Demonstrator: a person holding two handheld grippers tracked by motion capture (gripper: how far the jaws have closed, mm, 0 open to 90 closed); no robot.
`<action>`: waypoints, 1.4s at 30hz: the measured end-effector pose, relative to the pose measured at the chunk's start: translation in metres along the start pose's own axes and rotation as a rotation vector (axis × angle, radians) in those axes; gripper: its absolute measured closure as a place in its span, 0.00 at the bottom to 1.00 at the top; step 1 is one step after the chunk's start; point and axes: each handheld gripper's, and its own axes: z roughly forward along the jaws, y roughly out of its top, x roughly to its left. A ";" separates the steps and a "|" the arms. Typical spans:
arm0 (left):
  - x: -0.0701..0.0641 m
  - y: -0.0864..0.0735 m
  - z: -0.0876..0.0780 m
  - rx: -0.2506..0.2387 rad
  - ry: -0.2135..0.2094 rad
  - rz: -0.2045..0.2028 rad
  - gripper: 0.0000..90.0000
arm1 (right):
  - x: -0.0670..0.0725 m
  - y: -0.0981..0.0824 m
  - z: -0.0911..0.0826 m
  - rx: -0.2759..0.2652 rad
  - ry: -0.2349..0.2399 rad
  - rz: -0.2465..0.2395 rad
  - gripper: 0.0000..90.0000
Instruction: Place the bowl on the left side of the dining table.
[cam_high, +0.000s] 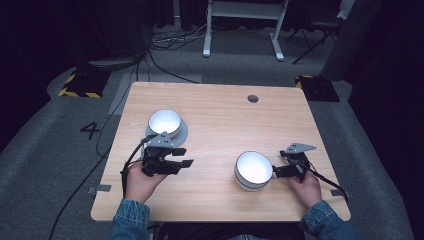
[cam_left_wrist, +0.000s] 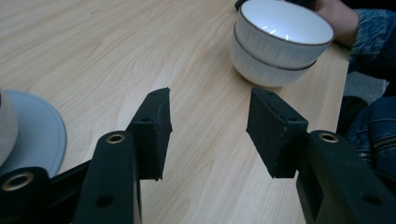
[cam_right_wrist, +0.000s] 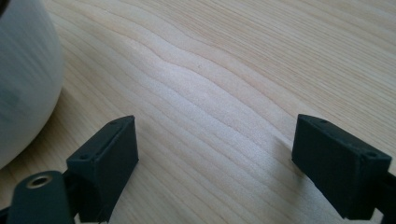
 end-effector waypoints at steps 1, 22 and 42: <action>-0.001 -0.002 0.002 -0.001 0.003 -0.007 0.55 | 0.000 0.000 0.000 0.000 0.000 0.000 0.16; -0.010 -0.034 0.033 0.096 0.057 -0.007 0.54 | 0.000 0.000 0.000 0.000 -0.001 -0.001 0.16; -0.012 -0.048 0.080 0.301 0.063 -0.046 0.52 | 0.000 0.000 0.000 0.000 0.000 0.000 0.16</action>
